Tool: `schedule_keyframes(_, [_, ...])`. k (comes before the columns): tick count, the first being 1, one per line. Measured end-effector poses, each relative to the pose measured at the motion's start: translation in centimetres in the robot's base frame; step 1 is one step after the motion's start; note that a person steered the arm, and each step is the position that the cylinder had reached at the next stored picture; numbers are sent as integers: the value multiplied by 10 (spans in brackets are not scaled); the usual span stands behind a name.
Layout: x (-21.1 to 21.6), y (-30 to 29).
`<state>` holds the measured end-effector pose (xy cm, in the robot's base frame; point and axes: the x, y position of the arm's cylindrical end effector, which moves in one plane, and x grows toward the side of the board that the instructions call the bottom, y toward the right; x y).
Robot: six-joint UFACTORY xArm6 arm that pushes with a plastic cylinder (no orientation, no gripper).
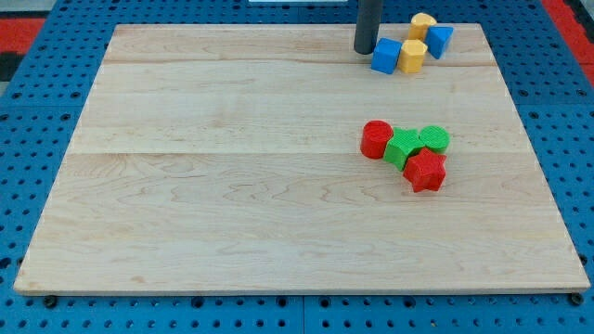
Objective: Push yellow heart slightly towards left
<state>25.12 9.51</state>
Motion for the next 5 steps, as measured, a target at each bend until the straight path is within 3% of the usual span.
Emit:
schedule_keyframes(1, [46, -2])
schedule_keyframes(2, [62, 28])
schedule_keyframes(4, [65, 125])
schedule_keyframes(5, [32, 166])
